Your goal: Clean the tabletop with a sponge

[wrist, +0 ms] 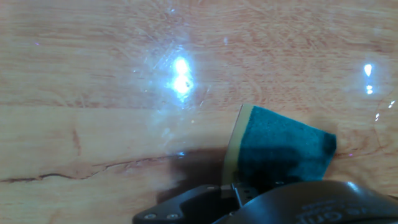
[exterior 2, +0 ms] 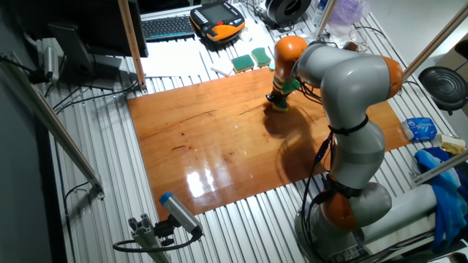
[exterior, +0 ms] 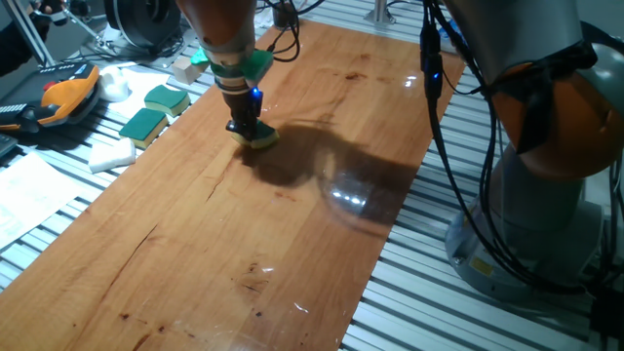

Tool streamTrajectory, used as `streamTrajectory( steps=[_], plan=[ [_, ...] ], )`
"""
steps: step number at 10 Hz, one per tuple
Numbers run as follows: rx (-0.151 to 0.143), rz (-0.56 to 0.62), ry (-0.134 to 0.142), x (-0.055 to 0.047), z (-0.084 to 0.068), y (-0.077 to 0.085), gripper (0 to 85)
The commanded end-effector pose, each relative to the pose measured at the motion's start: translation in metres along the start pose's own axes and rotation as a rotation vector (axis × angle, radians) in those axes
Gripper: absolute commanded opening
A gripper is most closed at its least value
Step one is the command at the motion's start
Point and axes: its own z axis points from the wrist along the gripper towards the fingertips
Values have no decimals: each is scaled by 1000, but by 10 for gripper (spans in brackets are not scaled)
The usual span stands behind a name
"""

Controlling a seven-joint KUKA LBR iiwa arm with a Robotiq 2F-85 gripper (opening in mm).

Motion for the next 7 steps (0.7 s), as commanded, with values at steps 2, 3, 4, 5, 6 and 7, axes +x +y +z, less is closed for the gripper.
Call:
streamTrajectory(
  steps=[2,3,4,5,6,7],
  plan=[
    [5,-10,-11,-3,0,-6,0],
    [5,-14,-11,-5,0,-8,0],
    [5,-22,-9,-8,-1,-12,0],
    [7,-28,-9,-11,-2,-16,0],
    [7,-36,-9,-13,-2,-20,0],
    [8,-40,-10,-15,-1,-24,0]
  ],
)
